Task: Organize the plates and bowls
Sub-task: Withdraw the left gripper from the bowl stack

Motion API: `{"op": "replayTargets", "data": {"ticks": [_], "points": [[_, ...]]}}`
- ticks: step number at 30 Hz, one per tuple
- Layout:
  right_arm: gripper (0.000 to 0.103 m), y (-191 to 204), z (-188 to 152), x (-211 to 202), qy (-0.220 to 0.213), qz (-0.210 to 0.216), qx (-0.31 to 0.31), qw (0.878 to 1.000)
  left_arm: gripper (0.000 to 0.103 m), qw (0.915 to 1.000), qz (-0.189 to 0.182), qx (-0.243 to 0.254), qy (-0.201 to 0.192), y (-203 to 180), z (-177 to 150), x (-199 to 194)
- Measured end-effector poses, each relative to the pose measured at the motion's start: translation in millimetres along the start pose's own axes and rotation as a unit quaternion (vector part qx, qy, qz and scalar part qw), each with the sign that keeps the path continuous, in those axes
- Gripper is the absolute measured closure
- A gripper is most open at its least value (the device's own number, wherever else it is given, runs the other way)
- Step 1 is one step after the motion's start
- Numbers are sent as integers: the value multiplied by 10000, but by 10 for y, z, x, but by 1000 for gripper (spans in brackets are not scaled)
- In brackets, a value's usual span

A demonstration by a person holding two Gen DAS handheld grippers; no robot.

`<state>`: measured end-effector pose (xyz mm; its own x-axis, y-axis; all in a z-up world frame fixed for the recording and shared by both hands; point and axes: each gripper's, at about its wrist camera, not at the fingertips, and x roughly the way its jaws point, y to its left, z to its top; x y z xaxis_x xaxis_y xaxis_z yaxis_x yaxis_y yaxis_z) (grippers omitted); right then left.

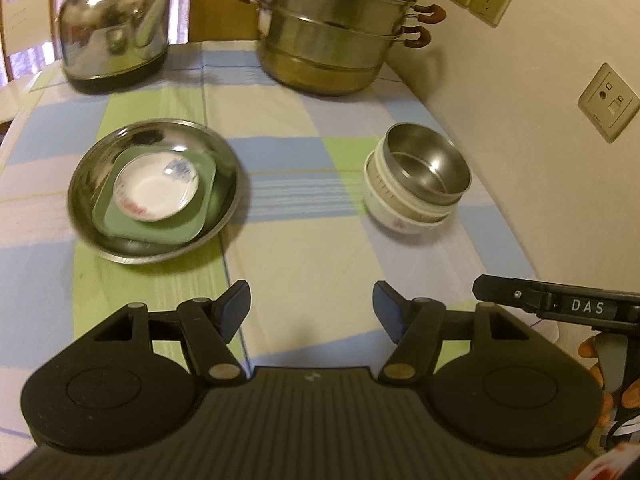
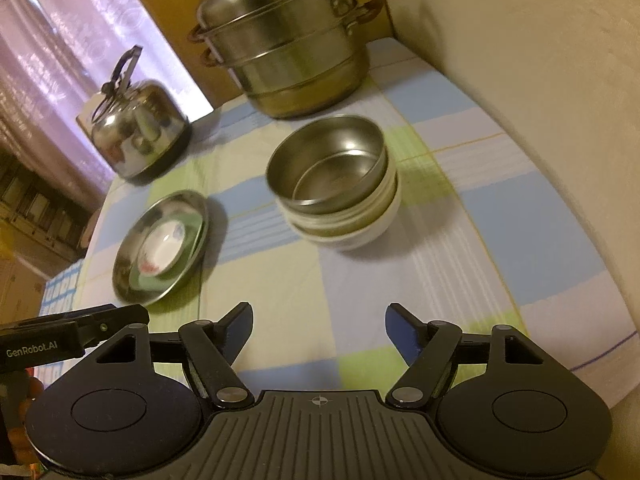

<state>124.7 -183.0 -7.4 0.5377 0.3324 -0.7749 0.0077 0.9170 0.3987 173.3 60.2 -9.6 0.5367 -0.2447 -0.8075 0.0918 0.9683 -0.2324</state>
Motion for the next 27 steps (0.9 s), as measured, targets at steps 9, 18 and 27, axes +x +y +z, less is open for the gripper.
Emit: {"op": "replayTargets", "data": {"ticks": [9, 18, 27], "points": [[29, 116, -268, -39, 209, 113, -228, 9995, 38, 9996, 187, -188, 12, 89, -294, -205], [29, 163, -467, -30, 430, 184, -399, 9981, 38, 9989, 318, -336, 63, 91, -511, -297], [29, 177, -536, -44, 499, 225, -531, 9971, 38, 9981, 424, -441, 50, 75, -618, -353]]}}
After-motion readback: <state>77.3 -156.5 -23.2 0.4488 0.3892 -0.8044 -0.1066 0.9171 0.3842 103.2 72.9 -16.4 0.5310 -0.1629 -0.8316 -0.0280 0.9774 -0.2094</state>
